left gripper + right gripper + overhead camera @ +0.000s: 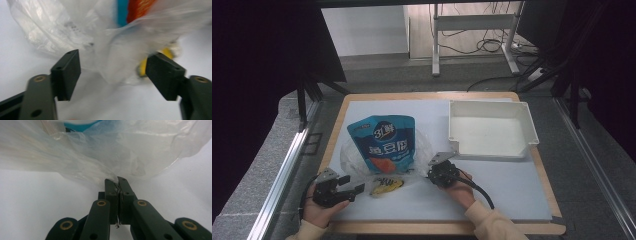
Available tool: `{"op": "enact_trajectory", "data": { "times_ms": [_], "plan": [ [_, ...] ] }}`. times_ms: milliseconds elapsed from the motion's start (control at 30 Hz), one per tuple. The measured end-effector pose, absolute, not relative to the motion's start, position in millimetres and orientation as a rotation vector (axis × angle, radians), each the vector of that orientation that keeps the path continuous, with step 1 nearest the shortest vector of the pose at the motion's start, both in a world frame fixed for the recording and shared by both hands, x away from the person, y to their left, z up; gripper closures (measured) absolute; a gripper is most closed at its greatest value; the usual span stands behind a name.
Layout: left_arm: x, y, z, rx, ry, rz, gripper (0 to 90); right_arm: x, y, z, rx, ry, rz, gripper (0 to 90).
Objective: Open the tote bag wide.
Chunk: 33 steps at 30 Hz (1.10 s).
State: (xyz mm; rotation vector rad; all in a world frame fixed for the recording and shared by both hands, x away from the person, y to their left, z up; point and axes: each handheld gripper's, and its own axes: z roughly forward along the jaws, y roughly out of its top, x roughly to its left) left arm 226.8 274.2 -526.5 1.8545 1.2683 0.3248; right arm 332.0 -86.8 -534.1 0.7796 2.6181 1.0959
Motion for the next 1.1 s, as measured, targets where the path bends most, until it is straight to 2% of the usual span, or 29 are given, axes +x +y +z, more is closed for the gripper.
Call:
{"op": "enact_trajectory", "data": {
  "times_ms": [200, 333, 533, 733, 933, 1100],
  "plan": [
    [206.1, 280.5, -506.0, 1.798, 1.22, 0.353, 17.0, 331.4, -86.4, -534.0, 0.778, 2.616, 1.093, 87.1],
    [196.0, 293.0, -484.7, 1.736, 1.203, 0.394, 16.4, 331.4, -86.4, -534.1, 0.778, 2.616, 1.094, 87.0],
    [210.5, 308.4, -445.3, 1.673, 1.217, 0.477, 21.6, 331.4, -86.3, -534.2, 0.783, 2.614, 1.095, 86.8],
    [243.1, 308.4, -412.3, 1.665, 1.19, 0.521, 29.1, 331.6, -86.2, -534.3, 0.783, 2.612, 1.095, 86.6],
    [282.9, 308.9, -411.5, 1.71, 1.209, 0.489, 35.3, 331.2, -86.4, -534.6, 0.778, 2.608, 1.097, 86.4],
    [292.3, 308.4, -418.5, 1.724, 1.225, 0.471, 36.8, 331.4, -86.8, -534.8, 0.77, 2.61, 1.1, 86.2]
  ]
}}
